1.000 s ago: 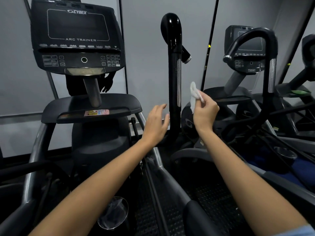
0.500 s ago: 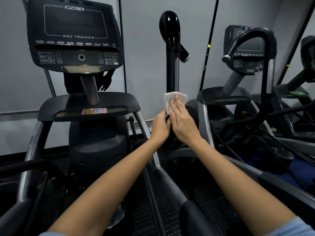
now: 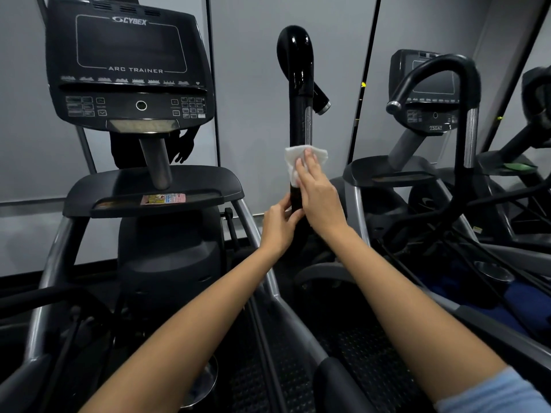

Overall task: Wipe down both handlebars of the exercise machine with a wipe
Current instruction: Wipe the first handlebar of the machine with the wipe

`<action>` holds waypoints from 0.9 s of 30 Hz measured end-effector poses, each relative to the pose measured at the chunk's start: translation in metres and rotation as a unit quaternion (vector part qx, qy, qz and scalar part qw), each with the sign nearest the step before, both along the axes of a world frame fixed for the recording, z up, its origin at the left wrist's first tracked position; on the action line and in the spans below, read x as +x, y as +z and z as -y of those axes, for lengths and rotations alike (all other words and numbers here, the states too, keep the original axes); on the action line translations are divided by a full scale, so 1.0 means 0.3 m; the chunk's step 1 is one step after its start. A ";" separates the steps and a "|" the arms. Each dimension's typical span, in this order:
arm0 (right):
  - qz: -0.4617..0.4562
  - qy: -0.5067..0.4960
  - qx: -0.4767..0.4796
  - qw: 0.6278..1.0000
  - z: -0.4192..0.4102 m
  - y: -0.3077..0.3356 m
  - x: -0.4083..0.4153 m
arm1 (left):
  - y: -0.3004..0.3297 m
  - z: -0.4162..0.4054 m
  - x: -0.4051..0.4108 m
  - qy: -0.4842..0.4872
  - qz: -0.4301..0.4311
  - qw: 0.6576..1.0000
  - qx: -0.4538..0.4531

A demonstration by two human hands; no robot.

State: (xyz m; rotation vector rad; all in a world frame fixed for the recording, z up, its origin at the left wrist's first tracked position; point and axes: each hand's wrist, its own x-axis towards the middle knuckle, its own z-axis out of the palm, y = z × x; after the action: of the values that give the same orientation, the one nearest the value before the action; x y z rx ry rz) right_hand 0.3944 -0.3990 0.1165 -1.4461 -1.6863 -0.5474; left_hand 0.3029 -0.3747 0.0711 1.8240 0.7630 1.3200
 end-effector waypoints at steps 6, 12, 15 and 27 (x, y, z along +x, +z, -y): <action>0.036 -0.015 0.022 0.999 0.033 -0.128 0.017 | 0.001 -0.017 -0.016 -0.005 0.031 0.998 -0.054; 0.144 -0.092 0.036 0.985 -0.015 -0.013 -0.001 | 0.002 -0.014 -0.015 -0.001 0.042 0.996 -0.077; 0.170 -0.115 0.046 0.978 -0.016 -0.055 -0.001 | -0.004 -0.024 -0.015 -0.001 0.036 0.996 -0.085; 0.017 -0.022 0.048 0.998 -0.038 -0.031 -0.005 | 0.018 -0.040 -0.023 -0.008 0.019 0.994 -0.103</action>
State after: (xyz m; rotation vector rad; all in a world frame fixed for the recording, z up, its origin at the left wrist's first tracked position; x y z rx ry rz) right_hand 0.3930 -0.3875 0.1072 -1.4143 -1.6347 -0.6708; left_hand 0.2958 -0.3628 0.0764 1.6339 0.8304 1.2164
